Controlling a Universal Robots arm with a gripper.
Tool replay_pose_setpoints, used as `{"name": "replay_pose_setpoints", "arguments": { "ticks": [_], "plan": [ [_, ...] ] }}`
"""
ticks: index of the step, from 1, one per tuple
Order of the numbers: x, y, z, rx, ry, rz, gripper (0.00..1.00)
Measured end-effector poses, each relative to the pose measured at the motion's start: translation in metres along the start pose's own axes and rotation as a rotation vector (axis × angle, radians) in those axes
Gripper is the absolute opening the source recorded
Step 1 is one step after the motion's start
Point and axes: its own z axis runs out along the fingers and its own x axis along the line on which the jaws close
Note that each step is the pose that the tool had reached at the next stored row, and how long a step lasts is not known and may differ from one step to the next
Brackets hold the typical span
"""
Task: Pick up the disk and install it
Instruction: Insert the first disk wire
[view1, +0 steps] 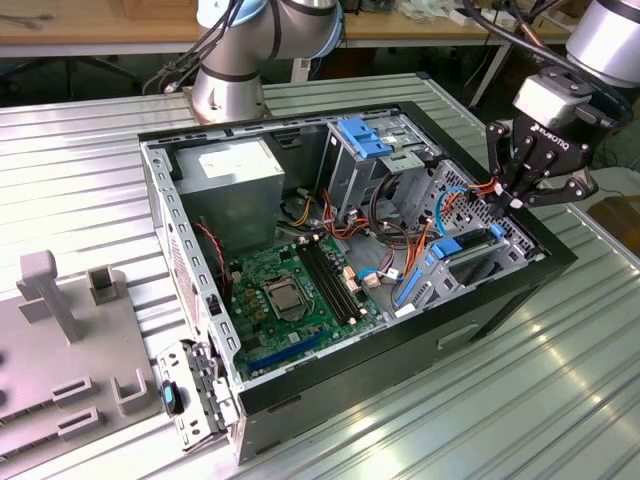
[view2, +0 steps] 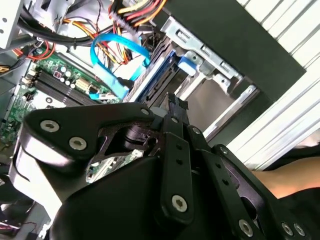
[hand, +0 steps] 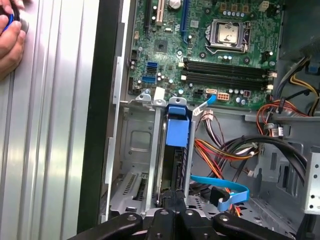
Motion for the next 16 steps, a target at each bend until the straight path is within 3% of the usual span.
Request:
{"name": "replay_pose_setpoints", "arguments": {
  "ticks": [8,13,16],
  "plan": [
    [-0.0051,-0.0055,0.0001,0.0012,-0.0013,-0.050,0.11],
    [-0.0059,-0.0122,0.0002,-0.0012,0.0054,-0.063,0.11],
    [-0.0065,-0.0125,0.0002,-0.0001,0.0044,-0.104,0.11]
  ]
}}
